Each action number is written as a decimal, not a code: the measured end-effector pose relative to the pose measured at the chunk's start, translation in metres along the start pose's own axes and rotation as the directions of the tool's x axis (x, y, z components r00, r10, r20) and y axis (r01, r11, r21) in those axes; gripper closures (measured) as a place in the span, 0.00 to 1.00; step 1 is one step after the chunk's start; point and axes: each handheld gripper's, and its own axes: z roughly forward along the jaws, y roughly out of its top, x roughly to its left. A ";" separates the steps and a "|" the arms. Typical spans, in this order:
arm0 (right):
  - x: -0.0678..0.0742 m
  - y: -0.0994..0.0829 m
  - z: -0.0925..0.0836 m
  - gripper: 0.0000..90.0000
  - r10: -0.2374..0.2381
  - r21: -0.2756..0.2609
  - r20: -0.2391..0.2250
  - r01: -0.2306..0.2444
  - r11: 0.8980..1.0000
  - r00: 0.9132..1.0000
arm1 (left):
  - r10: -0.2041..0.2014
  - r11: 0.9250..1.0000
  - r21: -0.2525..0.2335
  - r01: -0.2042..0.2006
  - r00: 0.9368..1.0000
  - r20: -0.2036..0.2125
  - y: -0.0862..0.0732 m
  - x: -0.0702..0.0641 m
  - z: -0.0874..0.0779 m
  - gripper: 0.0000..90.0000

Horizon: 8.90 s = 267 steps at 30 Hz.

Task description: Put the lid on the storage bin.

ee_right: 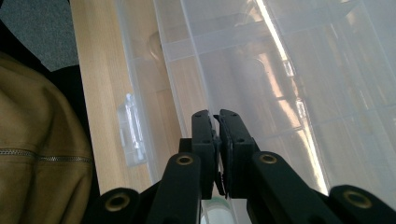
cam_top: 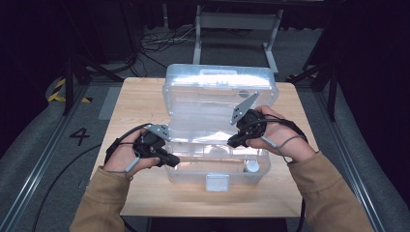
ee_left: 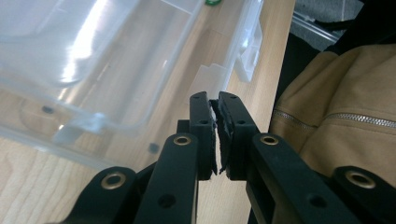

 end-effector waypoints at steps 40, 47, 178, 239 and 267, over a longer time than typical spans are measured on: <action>0.011 -0.010 0.003 0.95 0.010 -0.025 0.022 -0.010 1.000 1.000 | -0.217 0.876 -0.467 0.121 0.963 -0.158 0.003 0.018 -0.042 1.00; 0.015 -0.012 0.005 0.95 0.009 -0.028 0.034 -0.008 1.000 0.999 | -0.251 0.862 -0.491 0.128 0.948 -0.193 0.009 0.021 -0.039 1.00; 0.019 -0.149 -0.036 1.00 0.408 -0.303 0.055 -0.374 0.876 0.911 | -0.211 0.977 -0.032 0.209 0.960 -0.184 -0.010 -0.004 -0.022 1.00; 0.022 -0.149 -0.013 1.00 0.341 -0.084 0.063 -0.335 0.938 0.938 | -0.107 0.974 0.188 0.126 0.988 -0.110 -0.016 -0.001 0.002 1.00; 0.021 -0.150 -0.005 1.00 0.345 -0.020 0.046 -0.345 0.938 0.937 | -0.121 0.955 0.258 0.145 0.987 -0.107 -0.017 0.002 0.011 1.00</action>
